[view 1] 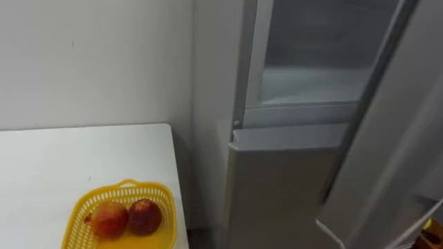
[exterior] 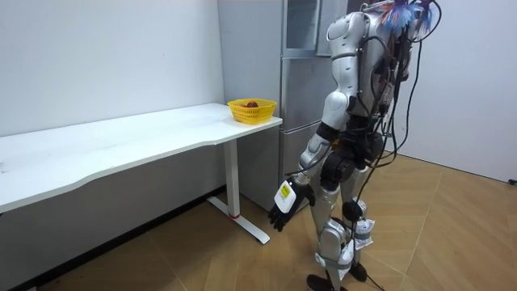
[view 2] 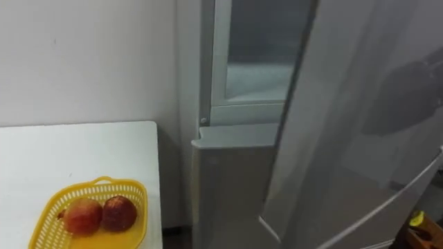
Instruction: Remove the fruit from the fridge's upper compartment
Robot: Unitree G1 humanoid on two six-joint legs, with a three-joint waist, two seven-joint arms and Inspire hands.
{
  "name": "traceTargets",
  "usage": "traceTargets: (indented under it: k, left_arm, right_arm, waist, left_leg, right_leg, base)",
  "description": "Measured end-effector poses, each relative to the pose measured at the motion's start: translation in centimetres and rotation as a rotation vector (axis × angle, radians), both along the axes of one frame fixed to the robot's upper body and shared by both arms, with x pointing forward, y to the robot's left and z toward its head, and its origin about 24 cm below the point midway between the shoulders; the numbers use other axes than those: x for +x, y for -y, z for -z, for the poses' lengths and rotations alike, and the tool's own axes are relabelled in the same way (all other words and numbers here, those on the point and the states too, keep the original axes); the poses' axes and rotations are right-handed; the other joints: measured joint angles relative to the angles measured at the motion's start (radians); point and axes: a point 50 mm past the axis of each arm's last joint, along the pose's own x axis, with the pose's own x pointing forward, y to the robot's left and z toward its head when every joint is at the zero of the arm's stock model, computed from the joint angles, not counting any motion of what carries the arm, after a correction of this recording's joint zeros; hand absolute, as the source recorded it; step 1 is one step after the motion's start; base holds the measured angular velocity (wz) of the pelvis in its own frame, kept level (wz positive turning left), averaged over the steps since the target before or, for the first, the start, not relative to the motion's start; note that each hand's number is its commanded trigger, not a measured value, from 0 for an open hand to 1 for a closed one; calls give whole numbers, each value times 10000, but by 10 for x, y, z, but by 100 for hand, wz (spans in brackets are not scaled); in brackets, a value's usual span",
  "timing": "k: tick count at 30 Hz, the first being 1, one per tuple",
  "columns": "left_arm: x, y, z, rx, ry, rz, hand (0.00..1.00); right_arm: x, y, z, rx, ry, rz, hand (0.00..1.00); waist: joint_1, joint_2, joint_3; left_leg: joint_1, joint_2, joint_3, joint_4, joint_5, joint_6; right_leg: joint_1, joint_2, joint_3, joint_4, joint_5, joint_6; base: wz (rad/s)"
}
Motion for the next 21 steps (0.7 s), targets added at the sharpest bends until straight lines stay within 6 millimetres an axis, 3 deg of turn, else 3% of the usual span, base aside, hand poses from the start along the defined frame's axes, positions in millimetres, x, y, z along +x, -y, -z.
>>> traceTargets:
  k: [7,8,11,15,21]
  left_arm:
    - [3,0,0,2,18,95,0]
    - [2,-1,0,16,-35,147,0]
    - [-8,-1,0,32,-337,122,0]
    - [-17,-1,0,35,-581,108,0]
    - [-18,-1,0,45,-605,93,0]
  right_arm:
    - [11,-15,0,-1121,-418,-536,0]
    - [11,-16,1,-1283,-522,-481,0]
    - [13,-17,1,-1546,-692,-400,0]
    - [13,-17,2,-1489,-804,-383,0]
    - [13,-17,2,-1535,-850,-307,0]
  waist:
    - [238,-40,13]
    - [266,-144,75]
    - [247,-167,76]
    - [237,-222,49]
    - [264,-134,-16]
  left_leg:
    - [-15,4,-171,91,-2,-5]
    - [-21,-1,-225,106,-2,-5]
    - [-92,-3,-328,170,-8,-12]
    - [-134,-2,-395,242,-16,-4]
    - [-220,17,-463,347,-46,-7]
  right_leg:
    - [85,-27,-248,-27,-7,-12]
    - [85,-32,-290,-30,-9,-15]
    - [223,-36,-401,-171,-8,-18]
    - [268,-54,-520,-191,-1,-24]
    - [283,-52,-616,-177,7,-34]
  base:
    - [7]
    - [16]
    - [11]
    - [6]
    - [5]
